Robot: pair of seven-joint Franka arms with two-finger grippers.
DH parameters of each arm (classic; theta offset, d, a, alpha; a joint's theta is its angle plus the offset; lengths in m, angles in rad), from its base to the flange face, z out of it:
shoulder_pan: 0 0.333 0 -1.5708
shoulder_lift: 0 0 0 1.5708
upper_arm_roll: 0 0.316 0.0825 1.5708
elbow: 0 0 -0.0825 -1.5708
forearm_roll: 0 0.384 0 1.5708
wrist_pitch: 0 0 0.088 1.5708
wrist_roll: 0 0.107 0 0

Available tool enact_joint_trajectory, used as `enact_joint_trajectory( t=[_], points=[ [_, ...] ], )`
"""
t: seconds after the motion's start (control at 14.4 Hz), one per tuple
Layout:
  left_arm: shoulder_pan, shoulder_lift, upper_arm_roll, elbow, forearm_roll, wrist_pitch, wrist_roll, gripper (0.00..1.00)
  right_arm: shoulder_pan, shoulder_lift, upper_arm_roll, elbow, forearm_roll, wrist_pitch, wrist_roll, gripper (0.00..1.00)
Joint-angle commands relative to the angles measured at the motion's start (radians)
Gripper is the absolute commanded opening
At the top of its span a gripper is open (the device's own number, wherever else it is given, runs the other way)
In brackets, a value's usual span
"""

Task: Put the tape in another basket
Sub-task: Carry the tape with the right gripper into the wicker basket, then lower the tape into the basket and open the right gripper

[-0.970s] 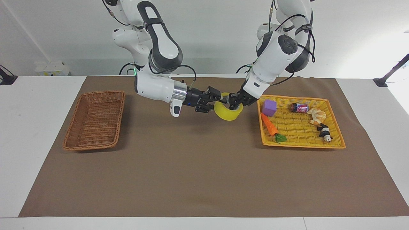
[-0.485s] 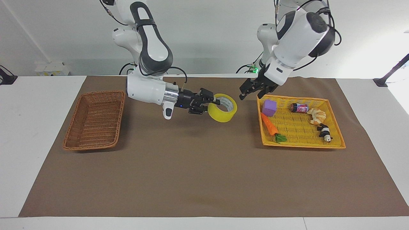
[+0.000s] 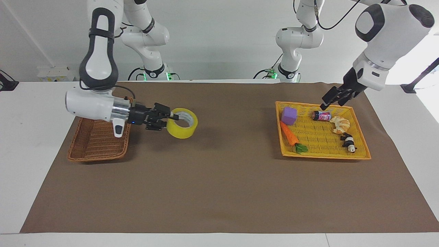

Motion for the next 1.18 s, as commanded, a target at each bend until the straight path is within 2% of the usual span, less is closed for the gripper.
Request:
enact_joint_trajectory(
  t=[0.0, 0.14, 0.28, 0.42, 0.55, 0.97, 1.11],
  points=[
    [0.1, -0.007, -0.014, -0.005, 0.052, -0.023, 0.155, 0.99, -0.201, -0.027, 0.015, 0.011, -0.096, -0.125, -0.028, 0.0],
    [0.119, -0.008, -0.014, -0.005, 0.065, -0.017, 0.159, 0.99, -0.339, -0.015, 0.015, 0.056, -0.189, -0.185, -0.09, 0.0],
    [0.12, -0.008, -0.014, -0.005, 0.065, -0.013, 0.159, 0.99, -0.425, -0.006, 0.015, 0.061, -0.266, -0.188, -0.155, 0.0],
    [0.12, -0.008, -0.014, -0.005, 0.065, -0.003, 0.159, 0.99, -0.483, 0.066, 0.017, 0.083, -0.297, -0.191, -0.236, 0.0],
    [0.117, -0.008, -0.014, -0.005, 0.065, -0.01, 0.159, 0.99, -0.484, 0.094, 0.015, 0.086, -0.339, -0.174, -0.311, 0.0],
    [0.12, -0.008, -0.015, -0.004, 0.074, -0.008, 0.16, 0.99, -0.475, 0.093, 0.017, 0.02, -0.458, -0.099, -0.388, 0.0],
    [0.155, -0.005, -0.026, 0.005, 0.094, -0.011, 0.188, 0.99, -0.465, 0.088, 0.017, -0.002, -0.48, -0.082, -0.4, 0.0]
  ],
)
